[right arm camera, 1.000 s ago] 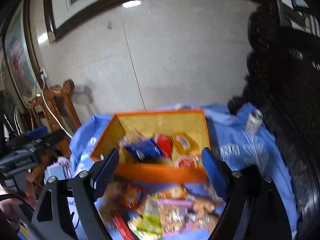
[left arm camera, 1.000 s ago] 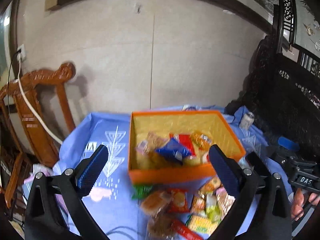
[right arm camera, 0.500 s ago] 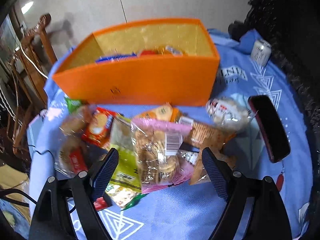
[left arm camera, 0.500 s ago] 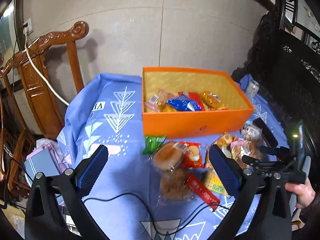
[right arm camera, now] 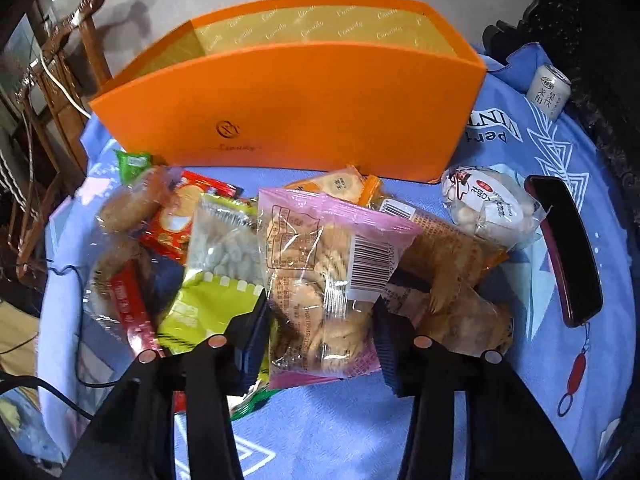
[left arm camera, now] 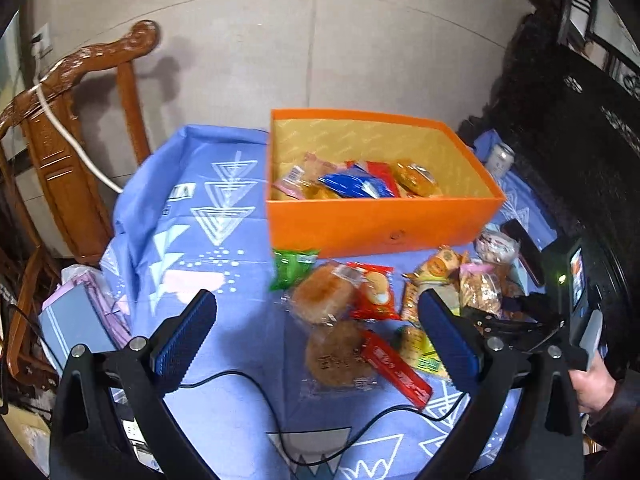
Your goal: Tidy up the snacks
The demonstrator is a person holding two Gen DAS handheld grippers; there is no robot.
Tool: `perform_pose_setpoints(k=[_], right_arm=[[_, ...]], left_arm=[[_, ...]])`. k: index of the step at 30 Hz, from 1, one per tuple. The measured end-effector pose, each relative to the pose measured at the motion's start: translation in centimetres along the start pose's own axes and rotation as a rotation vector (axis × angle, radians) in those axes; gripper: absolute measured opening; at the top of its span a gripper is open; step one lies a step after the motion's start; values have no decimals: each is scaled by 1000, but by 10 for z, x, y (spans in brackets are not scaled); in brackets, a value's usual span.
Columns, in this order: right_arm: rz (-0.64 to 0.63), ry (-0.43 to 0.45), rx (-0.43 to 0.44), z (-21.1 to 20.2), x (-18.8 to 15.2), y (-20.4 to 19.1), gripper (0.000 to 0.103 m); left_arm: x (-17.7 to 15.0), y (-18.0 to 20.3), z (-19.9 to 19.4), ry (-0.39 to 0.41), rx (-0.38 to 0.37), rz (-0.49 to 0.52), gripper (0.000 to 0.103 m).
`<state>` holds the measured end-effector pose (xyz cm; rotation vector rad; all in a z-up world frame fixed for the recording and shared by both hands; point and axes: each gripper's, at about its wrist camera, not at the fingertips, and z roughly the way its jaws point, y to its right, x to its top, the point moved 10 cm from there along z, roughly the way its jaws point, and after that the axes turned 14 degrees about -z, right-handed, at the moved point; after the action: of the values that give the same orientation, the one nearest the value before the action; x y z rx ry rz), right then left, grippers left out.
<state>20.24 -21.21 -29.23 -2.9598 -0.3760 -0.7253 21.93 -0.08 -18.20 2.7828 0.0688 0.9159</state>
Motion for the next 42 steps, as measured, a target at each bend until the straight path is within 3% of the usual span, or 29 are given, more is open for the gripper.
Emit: perform_pose_setpoints(k=[10,22,27,32,37,39,42], right_arm=[[183,97,47,-50,-13,18,47],[278,89,32,-62,-45,39,47],[299,84,19,-64,-52,50,47],[305,82,15,-63,-55,54,47],[294,95,20,-64,-50,50,47],[288,100,25,-65,-48,47,47],[273,105,33,-65,-43,42,47]], left_arm=[[-29,78,52,-108,-99,85,99],[-79,129,145,-301,-50,29,98],[-96,137,169,-373,-28,18,79],[-101,133,183,-382,7,33,73],[-93,123,175,-379,-52,-25,57],[-88,119,167,-373,-85,-42,43],[-82,112,155,-340,-98,-29,39]])
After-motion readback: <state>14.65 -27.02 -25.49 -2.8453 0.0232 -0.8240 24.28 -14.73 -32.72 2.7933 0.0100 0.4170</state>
